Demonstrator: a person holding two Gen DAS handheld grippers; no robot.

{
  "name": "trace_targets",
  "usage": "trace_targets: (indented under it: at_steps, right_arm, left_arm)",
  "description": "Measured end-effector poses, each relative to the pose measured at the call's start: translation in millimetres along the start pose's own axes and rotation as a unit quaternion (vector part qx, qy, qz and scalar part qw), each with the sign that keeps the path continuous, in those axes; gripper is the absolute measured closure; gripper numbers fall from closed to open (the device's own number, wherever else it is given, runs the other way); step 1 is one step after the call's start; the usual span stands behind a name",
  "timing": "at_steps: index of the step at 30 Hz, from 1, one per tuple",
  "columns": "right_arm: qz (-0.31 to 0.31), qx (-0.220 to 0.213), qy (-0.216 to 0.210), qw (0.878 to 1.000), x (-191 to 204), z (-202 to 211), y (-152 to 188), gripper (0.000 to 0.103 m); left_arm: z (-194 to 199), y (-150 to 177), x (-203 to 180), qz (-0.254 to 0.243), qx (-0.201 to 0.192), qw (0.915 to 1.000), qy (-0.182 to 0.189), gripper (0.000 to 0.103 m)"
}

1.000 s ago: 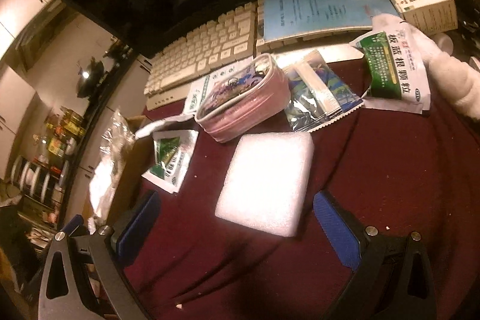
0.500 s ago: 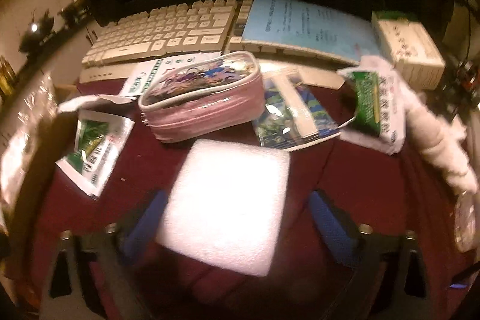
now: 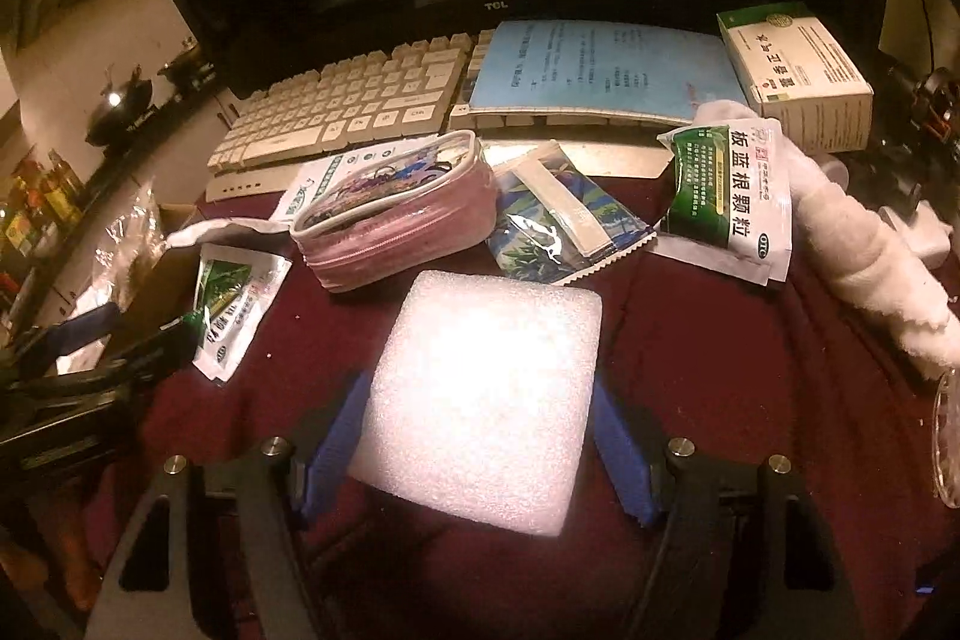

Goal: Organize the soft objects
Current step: 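Grasp the white foam block with the right gripper while the left gripper grasps the green-printed sachet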

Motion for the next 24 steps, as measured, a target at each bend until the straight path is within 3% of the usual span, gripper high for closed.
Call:
trace_targets:
  at_steps: [7, 9, 12, 15, 16, 17, 24]
  right_arm:
    - [0.004, 0.002, 0.003, 1.0, 3, -3, -1, 0.026]
    - [0.004, 0.003, 0.003, 1.0, 3, -3, 0, 0.026]
    - [0.007, 0.004, 0.007, 1.0, 4, -3, -1, 0.025]
    - [0.008, 0.005, 0.008, 1.0, 4, -4, -1, 0.025]
    - [0.008, 0.005, 0.008, 1.0, 4, -4, -1, 0.025]
    - [0.008, 0.004, 0.008, 1.0, 4, -4, -1, 0.025]
    - [0.009, 0.005, 0.01, 1.0, 5, -4, -1, 0.025]
  left_arm:
    - [-23, -13, -10, -0.01, 0.015, 0.9995, -0.025, 0.007]
    - [-30, -14, -11, -0.011, 0.019, 0.9996, -0.015, 0.009]
    - [-29, -13, -10, -0.003, 0.023, 0.9992, 0.033, 0.033]
    - [-26, -9, -13, -0.014, 0.016, 0.9991, 0.038, 0.042]
    - [-24, -7, -14, -0.016, 0.013, 0.9987, 0.046, 0.056]
    - [-23, -5, -14, -0.016, 0.012, 0.9983, 0.054, 0.06]
    - [-9, 23, -11, -0.019, 0.012, 0.9972, 0.072, 0.062]
Point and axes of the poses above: each gripper's, at about its wrist camera, not at the fingertips, and z roughly against the way its jaws point, x to its left, y to its underside, the point moved 3 cm from there along -z, roughly the way its jaws point, and after that the axes turned 10 degrees about x, right-handed, at the moved point
